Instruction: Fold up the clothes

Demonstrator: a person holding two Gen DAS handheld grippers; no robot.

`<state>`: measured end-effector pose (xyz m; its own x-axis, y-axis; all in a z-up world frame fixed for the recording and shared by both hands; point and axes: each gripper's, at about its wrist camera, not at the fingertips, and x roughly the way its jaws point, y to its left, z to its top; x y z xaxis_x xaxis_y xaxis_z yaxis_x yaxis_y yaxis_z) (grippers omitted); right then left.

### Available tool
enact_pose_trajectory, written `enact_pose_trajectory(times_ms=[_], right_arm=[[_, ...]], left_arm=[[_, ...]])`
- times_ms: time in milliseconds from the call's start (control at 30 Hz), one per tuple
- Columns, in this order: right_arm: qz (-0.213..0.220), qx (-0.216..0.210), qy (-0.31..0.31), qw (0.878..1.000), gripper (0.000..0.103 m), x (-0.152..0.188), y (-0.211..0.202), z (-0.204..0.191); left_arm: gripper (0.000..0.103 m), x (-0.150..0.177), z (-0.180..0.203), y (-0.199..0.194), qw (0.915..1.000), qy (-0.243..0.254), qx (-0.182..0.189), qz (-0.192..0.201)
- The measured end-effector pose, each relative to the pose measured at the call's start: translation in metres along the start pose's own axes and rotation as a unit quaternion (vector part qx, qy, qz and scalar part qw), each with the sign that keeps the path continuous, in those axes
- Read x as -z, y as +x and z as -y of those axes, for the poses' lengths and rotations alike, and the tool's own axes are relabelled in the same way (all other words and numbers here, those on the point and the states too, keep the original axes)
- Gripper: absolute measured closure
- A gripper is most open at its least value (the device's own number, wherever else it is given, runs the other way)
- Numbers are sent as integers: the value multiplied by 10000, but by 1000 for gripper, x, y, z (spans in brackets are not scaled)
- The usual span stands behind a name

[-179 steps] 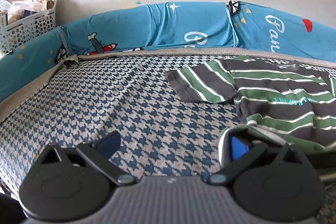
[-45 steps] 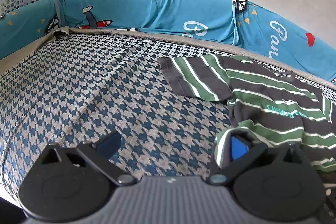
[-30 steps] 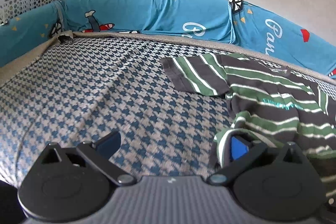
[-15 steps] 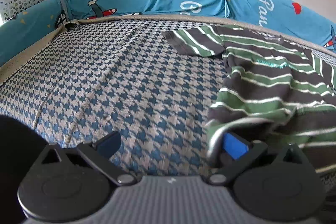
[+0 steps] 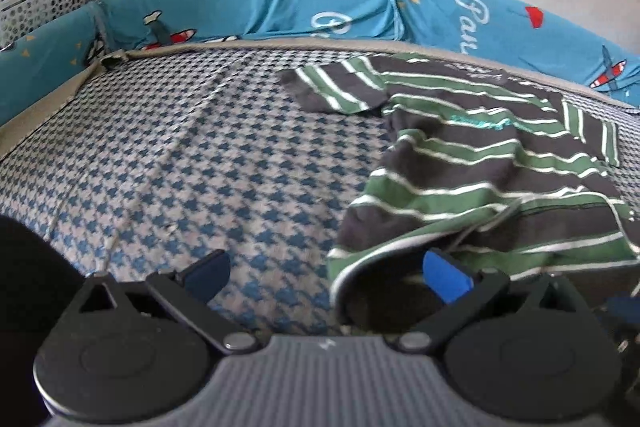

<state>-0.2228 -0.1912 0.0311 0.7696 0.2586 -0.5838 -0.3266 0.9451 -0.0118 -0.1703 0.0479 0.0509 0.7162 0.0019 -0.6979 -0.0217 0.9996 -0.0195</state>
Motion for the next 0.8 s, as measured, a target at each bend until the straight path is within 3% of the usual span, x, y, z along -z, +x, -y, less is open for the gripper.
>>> enact_pose_trajectory(times_ms=[300, 600, 800], right_arm=[[323, 1381, 712, 9873, 73, -5, -28, 47], [-135, 1878, -316, 9816, 67, -9, -10, 48], [-503, 2235, -1026, 9680, 67, -1, 23, 41]], left_arm=[[0, -3, 19, 24, 9998, 179, -53, -41], [0, 2, 12, 31, 9999, 44, 15, -98], [0, 5, 8, 33, 9999, -27, 4, -133]])
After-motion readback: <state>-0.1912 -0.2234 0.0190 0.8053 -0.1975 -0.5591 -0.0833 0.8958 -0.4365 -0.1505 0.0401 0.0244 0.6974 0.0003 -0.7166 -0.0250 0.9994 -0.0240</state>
